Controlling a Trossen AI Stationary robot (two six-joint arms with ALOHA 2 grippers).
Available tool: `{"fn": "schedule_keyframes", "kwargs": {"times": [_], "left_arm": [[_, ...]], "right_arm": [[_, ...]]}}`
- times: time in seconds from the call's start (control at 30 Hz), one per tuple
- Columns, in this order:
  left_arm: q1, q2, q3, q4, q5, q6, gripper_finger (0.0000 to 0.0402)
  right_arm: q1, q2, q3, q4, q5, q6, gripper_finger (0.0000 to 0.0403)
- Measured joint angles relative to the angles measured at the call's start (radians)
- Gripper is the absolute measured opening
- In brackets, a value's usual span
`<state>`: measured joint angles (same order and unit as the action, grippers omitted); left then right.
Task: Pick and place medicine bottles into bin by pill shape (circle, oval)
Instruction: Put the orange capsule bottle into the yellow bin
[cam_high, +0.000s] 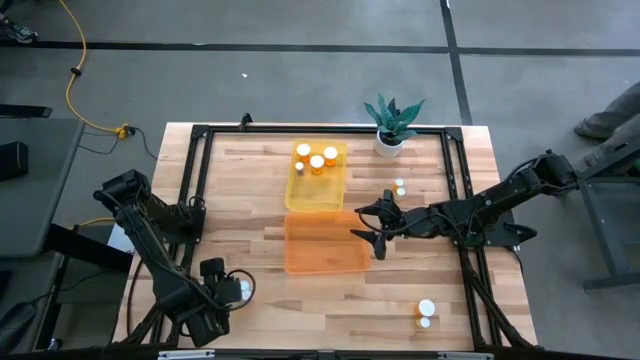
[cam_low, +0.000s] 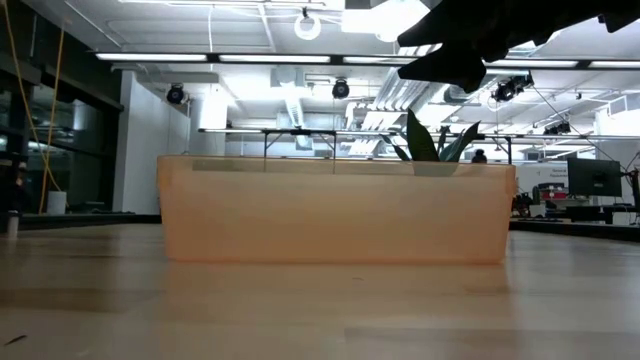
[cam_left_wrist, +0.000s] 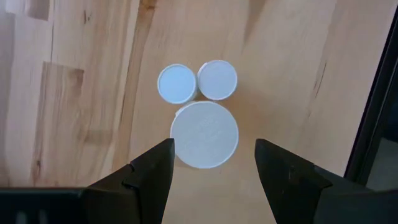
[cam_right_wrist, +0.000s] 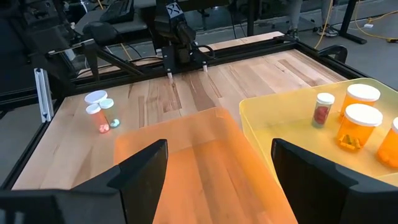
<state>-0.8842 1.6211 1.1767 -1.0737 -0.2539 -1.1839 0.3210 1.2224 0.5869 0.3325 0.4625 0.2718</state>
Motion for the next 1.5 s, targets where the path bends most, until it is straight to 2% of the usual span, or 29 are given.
{"fn": "schedule_keyframes", "kwargs": {"times": [0.17,0.47,0.83,0.97,1.27,1.5], "left_arm": [[0.001,0.000,0.000,0.000,0.013,-0.006,0.0221],[0.001,0.000,0.000,-0.011,-0.010,-0.012,0.0276],[0.003,0.017,-0.001,-0.009,0.011,-0.028,0.0276],[0.014,0.047,-0.002,-0.009,0.049,-0.035,0.0275],[0.027,0.082,-0.002,-0.010,0.045,-0.009,0.0275],[0.034,0.084,-0.039,0.003,0.067,-0.005,0.0274]], "right_arm": [[0.000,0.000,0.000,0.000,0.000,0.000,0.0279],[0.000,0.000,0.000,0.000,0.000,0.000,0.0279],[0.000,0.000,0.000,-0.001,0.000,-0.001,0.0279],[0.000,0.000,0.000,-0.003,0.000,-0.001,0.0279],[0.000,0.000,0.000,-0.004,0.000,0.000,0.0279],[0.000,0.000,0.000,-0.010,0.000,0.000,0.0279]]}}
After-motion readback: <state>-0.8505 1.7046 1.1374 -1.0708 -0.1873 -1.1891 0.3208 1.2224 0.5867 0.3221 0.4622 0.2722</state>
